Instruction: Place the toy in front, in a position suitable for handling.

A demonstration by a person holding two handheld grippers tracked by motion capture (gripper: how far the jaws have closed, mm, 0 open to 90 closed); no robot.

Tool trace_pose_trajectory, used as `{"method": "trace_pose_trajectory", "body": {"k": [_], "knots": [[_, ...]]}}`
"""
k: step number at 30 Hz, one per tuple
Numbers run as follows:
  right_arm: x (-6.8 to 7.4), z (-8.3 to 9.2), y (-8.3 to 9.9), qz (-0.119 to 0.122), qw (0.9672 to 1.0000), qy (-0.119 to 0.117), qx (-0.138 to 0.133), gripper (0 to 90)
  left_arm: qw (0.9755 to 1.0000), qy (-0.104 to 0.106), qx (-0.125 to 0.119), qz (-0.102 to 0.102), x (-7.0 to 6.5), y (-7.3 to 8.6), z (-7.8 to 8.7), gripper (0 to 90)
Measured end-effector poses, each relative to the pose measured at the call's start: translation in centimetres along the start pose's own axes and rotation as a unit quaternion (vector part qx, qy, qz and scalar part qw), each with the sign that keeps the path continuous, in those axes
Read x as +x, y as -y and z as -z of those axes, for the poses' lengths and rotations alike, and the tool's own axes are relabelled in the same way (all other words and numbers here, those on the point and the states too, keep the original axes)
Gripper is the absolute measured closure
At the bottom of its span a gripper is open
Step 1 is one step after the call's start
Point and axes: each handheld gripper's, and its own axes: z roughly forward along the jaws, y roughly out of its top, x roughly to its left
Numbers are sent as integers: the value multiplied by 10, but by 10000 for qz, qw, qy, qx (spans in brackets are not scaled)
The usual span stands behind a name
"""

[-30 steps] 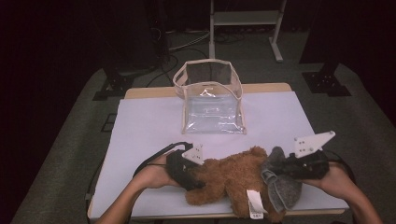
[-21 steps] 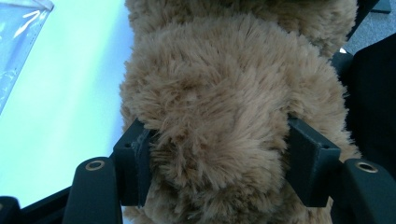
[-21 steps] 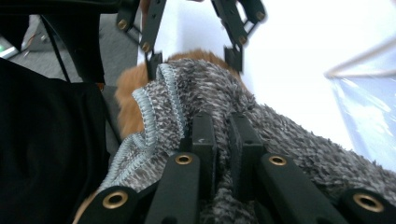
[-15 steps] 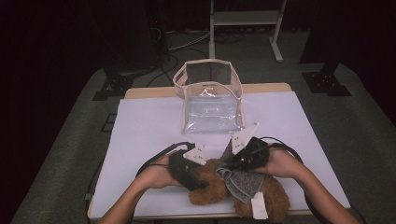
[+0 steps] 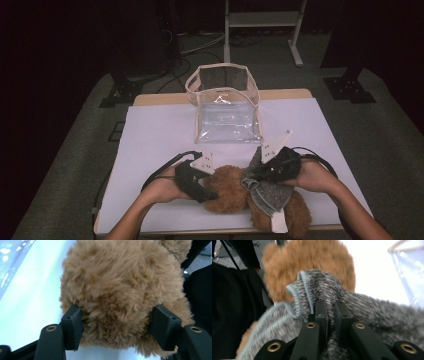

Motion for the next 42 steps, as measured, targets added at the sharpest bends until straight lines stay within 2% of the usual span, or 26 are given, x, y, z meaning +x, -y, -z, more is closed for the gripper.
{"method": "trace_pose_trajectory", "body": {"k": [3,5,6,8,10,13,17,19,23,26,28,32,36,39,42], "knots": [[2,-5,-22,201,9995,-168,-198,821,10000,1,22,-94,-1,0,-1,357],[5,-14,-40,340,9987,-279,-272,821,9999,6,34,-150,-2,2,-2,357],[6,-19,-47,428,9981,-321,-305,821,9999,4,13,-115,-2,2,-2,357],[7,-29,-57,536,9974,-383,-292,820,10000,17,10,-76,-2,5,-2,356],[8,-34,-59,559,9973,-422,-228,820,9999,39,25,-89,-2,7,-2,353],[5,-29,-49,439,9980,-450,-86,819,10000,23,2,-71,-3,8,-3,351],[0,-11,-21,189,9993,-268,170,817,9999,14,84,-134,-3,5,-2,347],[-3,2,-6,16,9997,-229,83,817,9999,3,117,-127,-3,4,-3,346],[-8,28,20,-281,9996,7,-16,815,9999,2,130,-84,-3,4,-3,344],[-11,40,37,-457,9989,103,-103,812,9998,24,156,-90,-3,3,-2,341],[-12,41,45,-568,9982,83,-186,813,9998,74,161,-57,-2,2,-1,330],[-4,28,51,-550,9982,-40,-242,820,9993,172,333,-16,3,-4,10,300],[6,23,53,-472,9984,42,-319,822,9992,399,-12,84,9,-15,20,293],[11,22,53,-434,9985,95,-323,823,9991,418,29,74,15,-28,13,307],[14,21,53,-425,9985,119,-329,823,9975,646,109,273,22,-39,1,364]]}}
